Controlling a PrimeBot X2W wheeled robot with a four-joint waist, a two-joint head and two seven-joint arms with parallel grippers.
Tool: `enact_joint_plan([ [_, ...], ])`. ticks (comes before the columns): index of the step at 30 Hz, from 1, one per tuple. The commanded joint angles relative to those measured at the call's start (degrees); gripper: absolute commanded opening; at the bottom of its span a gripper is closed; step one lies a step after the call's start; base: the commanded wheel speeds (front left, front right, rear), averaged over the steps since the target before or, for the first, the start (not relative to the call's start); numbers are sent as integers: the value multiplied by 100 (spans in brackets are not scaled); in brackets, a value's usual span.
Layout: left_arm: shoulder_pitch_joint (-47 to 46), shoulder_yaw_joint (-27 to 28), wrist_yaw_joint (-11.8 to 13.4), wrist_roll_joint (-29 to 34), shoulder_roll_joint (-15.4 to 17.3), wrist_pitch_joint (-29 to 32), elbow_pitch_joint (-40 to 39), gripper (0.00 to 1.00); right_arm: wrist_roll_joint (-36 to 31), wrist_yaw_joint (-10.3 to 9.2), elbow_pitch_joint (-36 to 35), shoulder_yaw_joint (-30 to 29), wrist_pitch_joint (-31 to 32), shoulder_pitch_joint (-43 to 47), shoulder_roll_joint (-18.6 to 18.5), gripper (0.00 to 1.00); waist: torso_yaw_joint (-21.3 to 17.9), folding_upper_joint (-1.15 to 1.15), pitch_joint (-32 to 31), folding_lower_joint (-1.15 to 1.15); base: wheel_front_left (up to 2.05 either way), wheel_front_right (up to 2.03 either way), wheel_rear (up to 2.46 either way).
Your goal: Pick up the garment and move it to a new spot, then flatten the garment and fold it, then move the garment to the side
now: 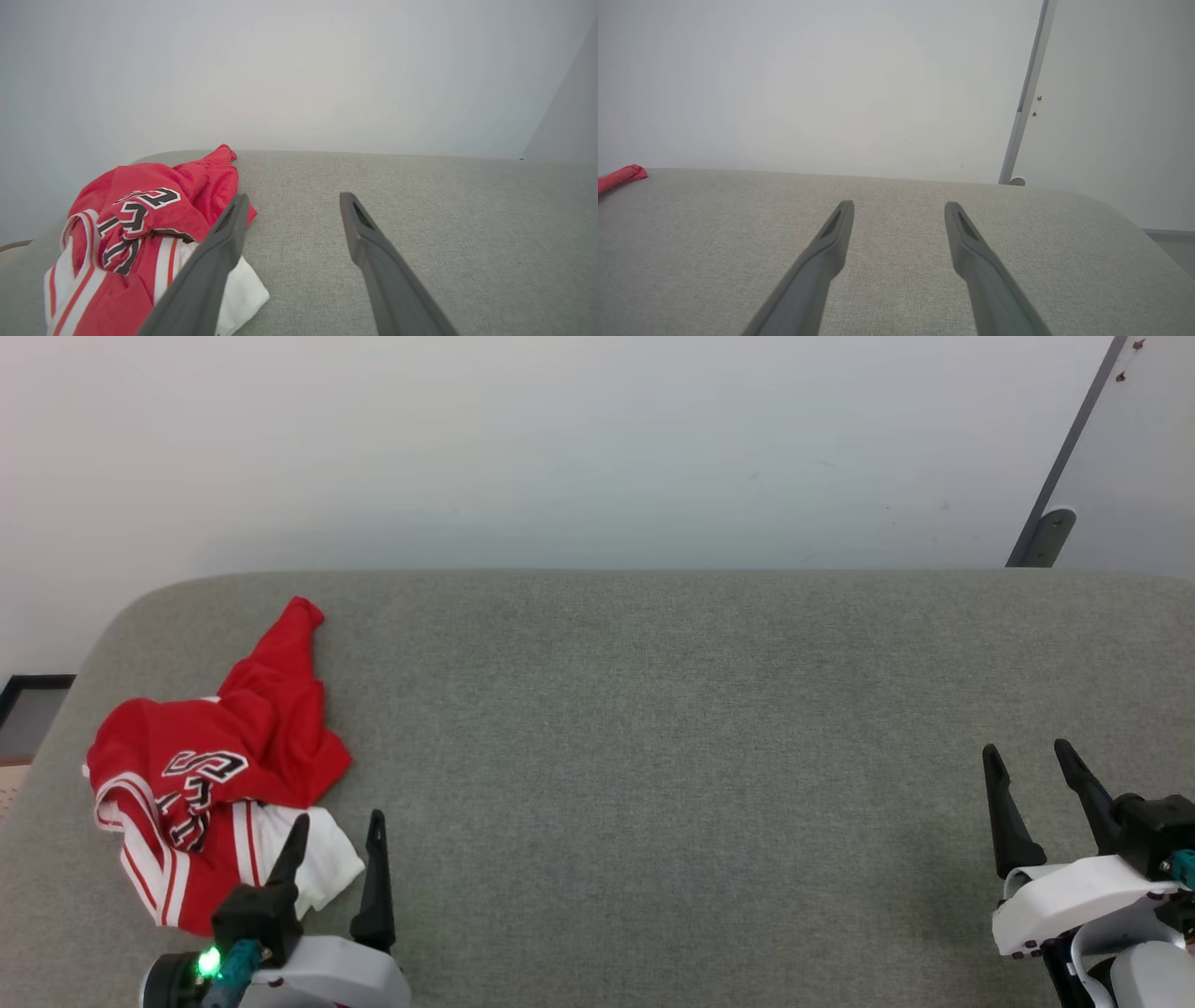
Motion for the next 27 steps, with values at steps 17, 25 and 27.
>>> enact_joint_plan([
  [17, -42, 140, -198, 732, -76, -213, 98, 100, -433, -6, -112, -98, -209, 79, 10, 100, 26, 0, -3, 0, 0, 0, 0],
  [25, -44, 226, -272, 704, -142, -197, 101, 100, -273, -6, -194, -158, -208, 161, 37, 100, 34, 0, -24, 0, 0, 0, 0],
  [27, -45, 244, -293, 706, -157, -197, 103, 100, -250, -6, -200, -165, -208, 195, 40, 100, 40, 0, -27, 0, 0, 0, 0],
])
